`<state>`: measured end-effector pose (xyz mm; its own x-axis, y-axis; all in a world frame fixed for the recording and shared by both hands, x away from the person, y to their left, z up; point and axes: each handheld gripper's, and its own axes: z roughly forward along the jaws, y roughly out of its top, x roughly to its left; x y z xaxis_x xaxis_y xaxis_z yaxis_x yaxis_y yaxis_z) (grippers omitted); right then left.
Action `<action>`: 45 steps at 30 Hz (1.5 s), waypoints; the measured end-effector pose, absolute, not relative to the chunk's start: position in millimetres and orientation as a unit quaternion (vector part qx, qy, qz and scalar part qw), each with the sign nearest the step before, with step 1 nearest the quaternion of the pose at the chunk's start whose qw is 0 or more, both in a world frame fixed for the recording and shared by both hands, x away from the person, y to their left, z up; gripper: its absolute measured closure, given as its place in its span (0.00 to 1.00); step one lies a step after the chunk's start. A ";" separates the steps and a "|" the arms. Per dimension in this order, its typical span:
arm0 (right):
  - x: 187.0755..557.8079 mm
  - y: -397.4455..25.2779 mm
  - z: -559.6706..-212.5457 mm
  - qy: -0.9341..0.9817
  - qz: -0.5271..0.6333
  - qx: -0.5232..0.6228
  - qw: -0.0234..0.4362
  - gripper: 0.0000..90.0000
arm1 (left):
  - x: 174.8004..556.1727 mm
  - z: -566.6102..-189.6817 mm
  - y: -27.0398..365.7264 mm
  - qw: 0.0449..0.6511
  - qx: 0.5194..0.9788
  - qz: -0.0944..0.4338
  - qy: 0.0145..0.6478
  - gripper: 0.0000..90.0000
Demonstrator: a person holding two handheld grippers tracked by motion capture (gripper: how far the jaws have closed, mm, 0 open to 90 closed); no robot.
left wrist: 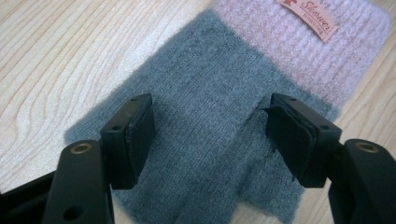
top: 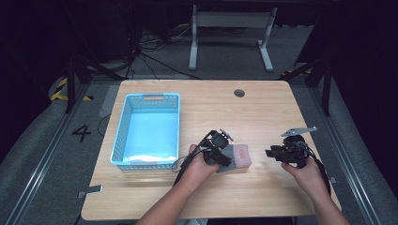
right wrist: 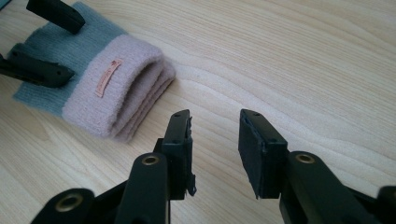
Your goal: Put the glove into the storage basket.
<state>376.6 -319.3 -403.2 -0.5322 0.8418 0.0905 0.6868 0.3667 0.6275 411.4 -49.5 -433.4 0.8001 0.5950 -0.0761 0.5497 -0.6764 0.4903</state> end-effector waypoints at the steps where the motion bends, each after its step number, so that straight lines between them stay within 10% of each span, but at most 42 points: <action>1: 376.5 -319.4 -403.3 0.817 0.313 0.469 0.123 0.71 | 411.1 -434.0 -50.2 0.250 0.915 0.046 0.312 0.35; 20: 376.9 -318.6 -403.4 0.816 0.319 0.469 0.112 0.70 | 413.2 -435.1 -59.0 0.217 0.930 0.048 0.292 0.38; 45: 384.9 -320.0 -401.5 0.811 0.332 0.471 0.098 0.71 | 409.4 -427.5 -59.4 0.246 0.925 0.050 0.286 0.80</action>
<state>384.9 -320.0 -401.5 -0.5367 0.8297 0.1536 0.6991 0.3353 0.6315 409.4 -59.4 -427.5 0.8320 0.5527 -0.0483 0.5038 -0.7163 0.4828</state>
